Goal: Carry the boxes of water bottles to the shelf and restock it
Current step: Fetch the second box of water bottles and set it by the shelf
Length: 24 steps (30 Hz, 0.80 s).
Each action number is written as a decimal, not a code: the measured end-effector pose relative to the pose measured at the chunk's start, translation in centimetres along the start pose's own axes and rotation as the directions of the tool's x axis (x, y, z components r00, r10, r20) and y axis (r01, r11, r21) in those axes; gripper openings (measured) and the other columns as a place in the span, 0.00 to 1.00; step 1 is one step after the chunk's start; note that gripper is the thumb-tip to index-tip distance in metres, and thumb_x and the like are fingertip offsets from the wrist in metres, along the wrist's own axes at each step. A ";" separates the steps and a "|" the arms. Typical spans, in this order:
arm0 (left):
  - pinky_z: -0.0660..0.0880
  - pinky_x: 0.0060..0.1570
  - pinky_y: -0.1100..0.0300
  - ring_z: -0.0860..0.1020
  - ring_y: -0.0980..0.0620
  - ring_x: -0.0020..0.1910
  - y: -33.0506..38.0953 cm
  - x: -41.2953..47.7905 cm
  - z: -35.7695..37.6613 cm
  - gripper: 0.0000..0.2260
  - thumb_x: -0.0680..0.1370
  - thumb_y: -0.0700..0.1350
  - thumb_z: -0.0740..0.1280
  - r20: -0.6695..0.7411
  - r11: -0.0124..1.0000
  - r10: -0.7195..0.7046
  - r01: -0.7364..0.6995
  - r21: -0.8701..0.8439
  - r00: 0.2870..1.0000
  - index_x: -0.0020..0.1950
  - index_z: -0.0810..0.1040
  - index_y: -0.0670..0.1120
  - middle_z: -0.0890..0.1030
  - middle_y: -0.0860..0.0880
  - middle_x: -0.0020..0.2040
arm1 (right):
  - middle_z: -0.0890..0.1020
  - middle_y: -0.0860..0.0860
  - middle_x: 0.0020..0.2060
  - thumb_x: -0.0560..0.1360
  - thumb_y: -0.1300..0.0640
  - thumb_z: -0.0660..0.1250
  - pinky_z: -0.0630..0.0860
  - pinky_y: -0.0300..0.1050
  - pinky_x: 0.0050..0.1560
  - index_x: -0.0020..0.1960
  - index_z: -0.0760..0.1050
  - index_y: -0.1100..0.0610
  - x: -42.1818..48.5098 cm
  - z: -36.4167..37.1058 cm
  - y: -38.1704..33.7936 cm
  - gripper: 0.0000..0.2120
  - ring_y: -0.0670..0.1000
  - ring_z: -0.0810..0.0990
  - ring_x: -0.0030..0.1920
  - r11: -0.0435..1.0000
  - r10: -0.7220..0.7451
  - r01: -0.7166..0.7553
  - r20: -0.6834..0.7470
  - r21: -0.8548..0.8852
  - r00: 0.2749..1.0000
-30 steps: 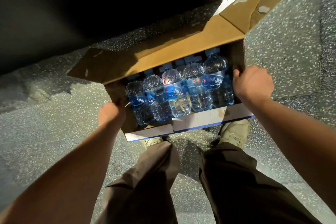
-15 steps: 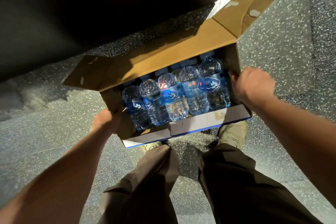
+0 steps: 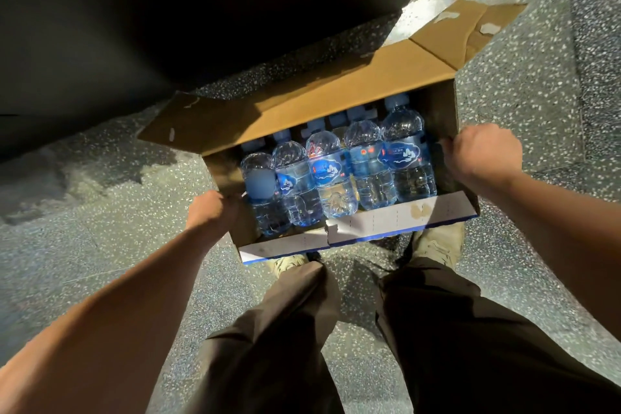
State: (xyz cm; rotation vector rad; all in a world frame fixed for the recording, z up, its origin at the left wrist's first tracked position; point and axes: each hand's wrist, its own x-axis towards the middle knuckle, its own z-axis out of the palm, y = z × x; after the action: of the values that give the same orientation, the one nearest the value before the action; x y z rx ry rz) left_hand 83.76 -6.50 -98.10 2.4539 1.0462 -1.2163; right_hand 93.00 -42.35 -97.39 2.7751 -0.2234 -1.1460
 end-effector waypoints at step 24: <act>0.73 0.55 0.53 0.77 0.36 0.57 1.2 -13.4 -13.6 0.22 0.81 0.52 0.58 0.021 0.824 0.337 -0.305 0.477 0.941 0.56 0.78 0.32 0.79 0.34 0.58 | 0.83 0.60 0.45 0.78 0.56 0.62 0.70 0.44 0.36 0.50 0.80 0.61 -23.6 -4.8 6.5 0.12 0.61 0.83 0.46 0.898 0.351 -0.330 -0.021 0.292 0.936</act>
State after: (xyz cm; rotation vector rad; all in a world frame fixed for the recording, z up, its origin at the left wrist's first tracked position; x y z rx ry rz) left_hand 87.43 -7.73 -79.39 2.8898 0.3281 -1.4110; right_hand 79.25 -44.06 -76.58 2.8430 -0.8953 -0.9861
